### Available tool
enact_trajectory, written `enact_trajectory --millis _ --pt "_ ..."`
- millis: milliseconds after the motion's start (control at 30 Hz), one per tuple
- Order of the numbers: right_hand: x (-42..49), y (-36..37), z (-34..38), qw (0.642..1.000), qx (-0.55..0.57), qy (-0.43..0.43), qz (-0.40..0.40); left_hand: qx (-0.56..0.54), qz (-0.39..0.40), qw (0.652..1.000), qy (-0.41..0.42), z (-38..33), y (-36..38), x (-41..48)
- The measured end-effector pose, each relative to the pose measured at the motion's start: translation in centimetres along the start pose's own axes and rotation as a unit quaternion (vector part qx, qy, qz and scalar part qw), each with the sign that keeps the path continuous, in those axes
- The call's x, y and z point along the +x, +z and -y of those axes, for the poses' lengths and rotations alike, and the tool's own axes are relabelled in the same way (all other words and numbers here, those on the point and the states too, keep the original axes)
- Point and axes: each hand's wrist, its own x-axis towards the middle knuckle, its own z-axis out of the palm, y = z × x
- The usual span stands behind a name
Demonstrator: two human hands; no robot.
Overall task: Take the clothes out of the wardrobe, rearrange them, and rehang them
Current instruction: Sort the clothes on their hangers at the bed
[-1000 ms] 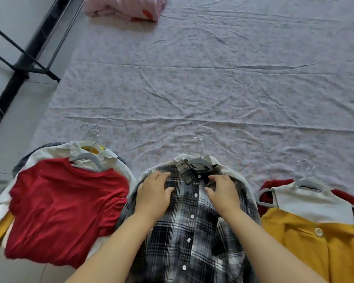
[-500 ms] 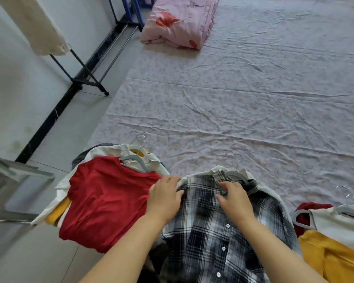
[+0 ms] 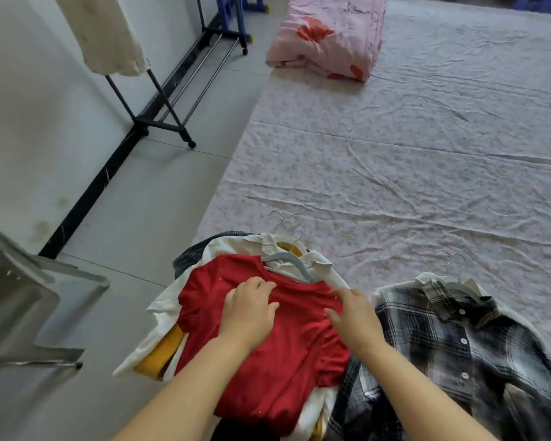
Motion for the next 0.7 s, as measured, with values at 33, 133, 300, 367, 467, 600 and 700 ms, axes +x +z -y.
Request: enact_trajectory --millis 33,133,300,367,467,600,700 --pt "0.5 1.5 1.2 1.0 -0.001 0.008 0.009 0.005 0.005 1.0 0.006 1.7 -0.4 0.5" --pt "2.0 5.2 3.6 0.998 -0.007 0.035 0.049 0.004 0.019 1.0 0.013 5.7 -0.9 1.9" --pt "6.0 8.2 3.8 0.993 -0.054 0.069 0.073 -0.025 0.035 0.999 0.023 8.9 0.9 4.3" --pt "8.4 9.1 3.3 0.992 -0.069 0.078 0.069 -0.03 0.04 0.998 0.026 9.6 2.1 5.4" --pt "12.3 10.6 2.6 0.992 -0.081 0.079 0.055 -0.049 0.031 0.998 0.024 10.7 4.3 7.2" --pt "17.2 13.0 1.6 0.992 -0.107 0.059 0.003 -0.059 0.03 0.997 0.038 11.3 7.2 9.0" --pt "19.6 14.9 1.1 0.988 -0.143 0.055 -0.028 -0.057 0.031 0.997 0.047 11.7 8.9 9.9"
